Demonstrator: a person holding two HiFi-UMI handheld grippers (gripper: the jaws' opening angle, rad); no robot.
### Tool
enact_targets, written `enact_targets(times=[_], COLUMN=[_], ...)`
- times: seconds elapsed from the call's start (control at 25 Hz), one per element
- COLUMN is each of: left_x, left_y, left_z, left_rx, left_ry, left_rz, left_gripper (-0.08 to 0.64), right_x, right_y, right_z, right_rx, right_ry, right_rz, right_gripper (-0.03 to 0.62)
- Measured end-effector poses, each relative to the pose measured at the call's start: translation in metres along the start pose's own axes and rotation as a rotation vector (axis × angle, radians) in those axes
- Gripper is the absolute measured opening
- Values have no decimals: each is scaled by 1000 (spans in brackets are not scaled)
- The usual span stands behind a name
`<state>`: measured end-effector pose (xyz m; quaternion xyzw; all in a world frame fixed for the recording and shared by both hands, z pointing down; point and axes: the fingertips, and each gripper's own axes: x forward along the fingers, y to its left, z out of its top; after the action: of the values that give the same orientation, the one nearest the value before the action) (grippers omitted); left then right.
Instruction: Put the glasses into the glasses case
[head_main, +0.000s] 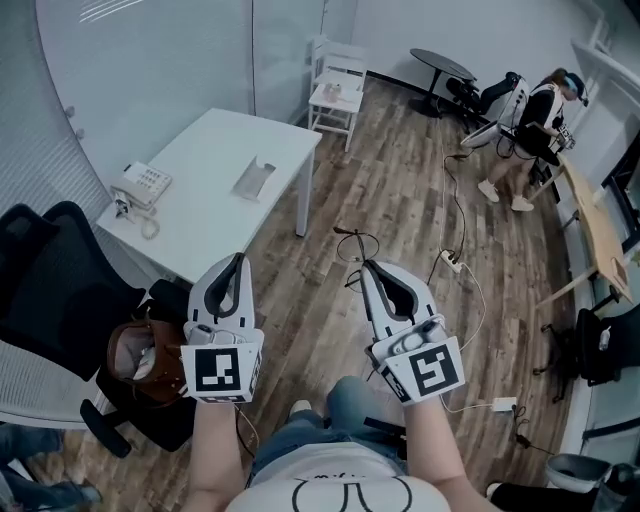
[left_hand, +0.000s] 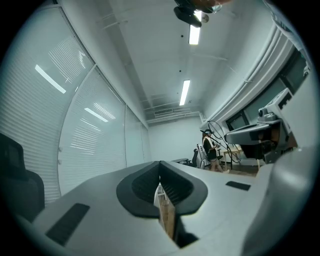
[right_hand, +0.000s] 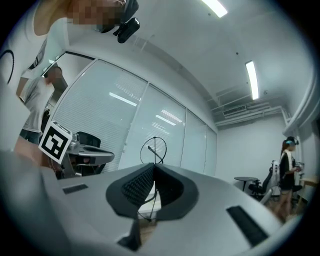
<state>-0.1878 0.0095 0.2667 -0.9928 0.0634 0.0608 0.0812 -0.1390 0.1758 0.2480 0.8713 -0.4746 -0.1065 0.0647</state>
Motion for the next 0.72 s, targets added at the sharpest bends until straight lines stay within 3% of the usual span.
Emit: enact_targets(times=[0.44, 0.72], left_x=[74, 155], left_y=[40, 66], left_z=[-30, -70], left_rx=[13, 12], left_ry=[29, 82], left_rz=[70, 154], left_gripper=[17, 17], right_x=[96, 181], right_y=[-36, -94], right_z=[-35, -82], right_rx=[30, 74], right_ry=[-13, -5], right_rz=[71, 124], right_gripper=[17, 17])
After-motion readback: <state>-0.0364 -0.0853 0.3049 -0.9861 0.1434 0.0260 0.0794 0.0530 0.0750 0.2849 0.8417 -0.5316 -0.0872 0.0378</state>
